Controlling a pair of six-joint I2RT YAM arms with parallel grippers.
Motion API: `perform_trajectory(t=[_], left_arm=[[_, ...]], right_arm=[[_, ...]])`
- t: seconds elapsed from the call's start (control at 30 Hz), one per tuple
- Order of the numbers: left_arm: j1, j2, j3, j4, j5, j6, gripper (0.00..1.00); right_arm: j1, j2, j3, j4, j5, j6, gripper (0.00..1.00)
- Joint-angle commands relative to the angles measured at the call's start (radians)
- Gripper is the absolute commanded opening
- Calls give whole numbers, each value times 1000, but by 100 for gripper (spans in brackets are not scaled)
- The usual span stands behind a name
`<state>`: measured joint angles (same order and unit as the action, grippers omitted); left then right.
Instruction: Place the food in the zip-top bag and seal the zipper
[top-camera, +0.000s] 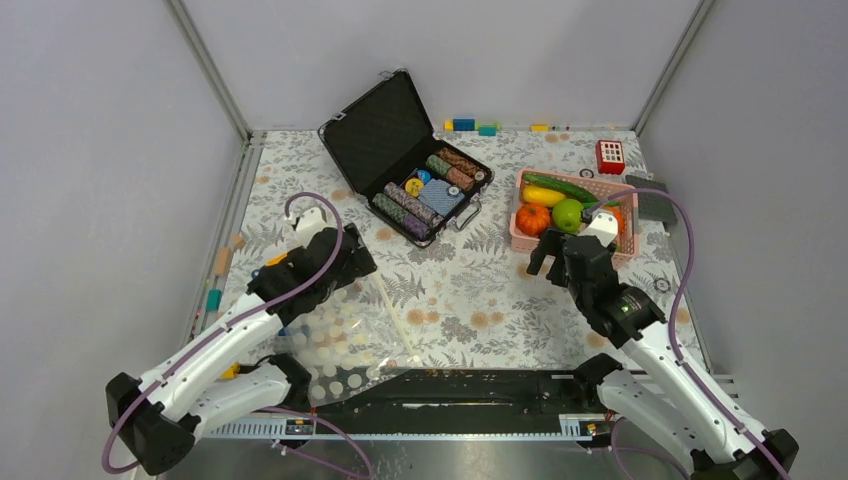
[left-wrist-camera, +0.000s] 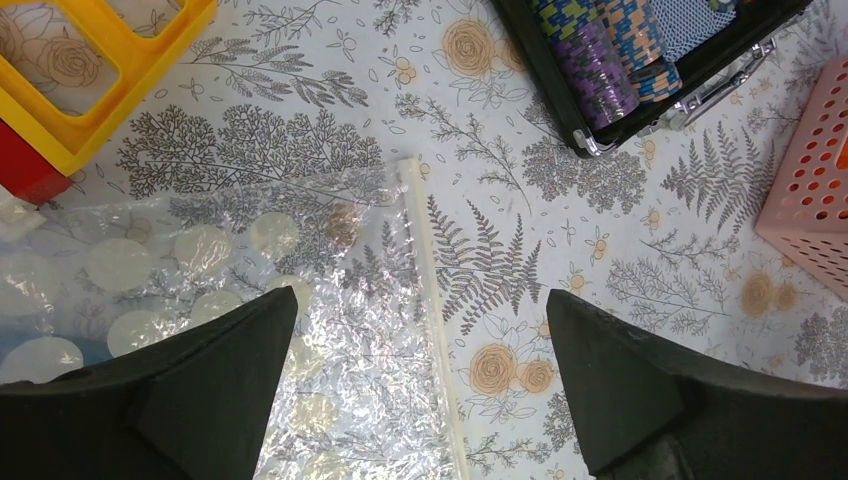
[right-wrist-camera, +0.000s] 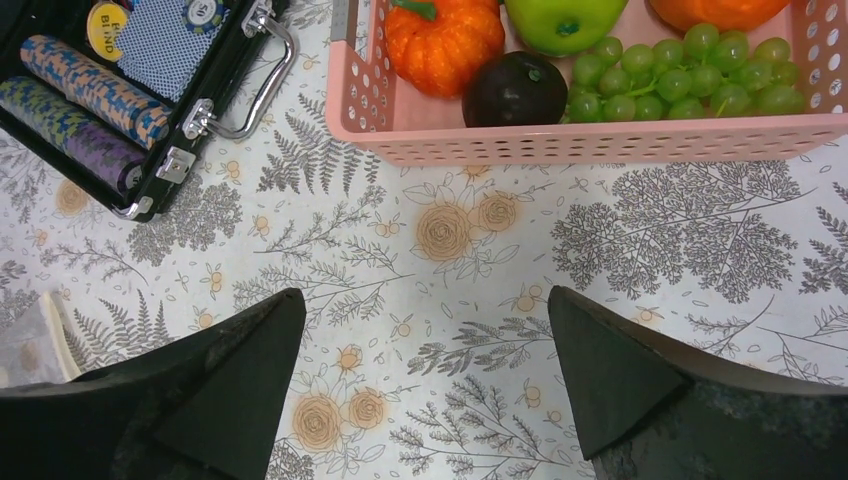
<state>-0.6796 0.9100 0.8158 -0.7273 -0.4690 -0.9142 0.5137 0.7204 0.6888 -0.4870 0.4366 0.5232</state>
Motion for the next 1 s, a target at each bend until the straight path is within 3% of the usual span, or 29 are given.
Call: perform_trajectory(t=[0.0, 0.13, 0.57, 0.97], left_arm=[[5, 37, 28, -28, -9, -63, 99], [5, 125, 67, -78, 17, -90, 99], [5, 440, 99, 0, 136, -63, 97], [18, 673, 150, -9, 142, -98, 80]], right_arm=[[-4, -51, -42, 103, 18, -7, 100], [-4, -105, -118, 171, 37, -10, 100], [-4, -192, -180, 196, 15, -46, 100], [-5, -160, -176, 180, 12, -51, 100]])
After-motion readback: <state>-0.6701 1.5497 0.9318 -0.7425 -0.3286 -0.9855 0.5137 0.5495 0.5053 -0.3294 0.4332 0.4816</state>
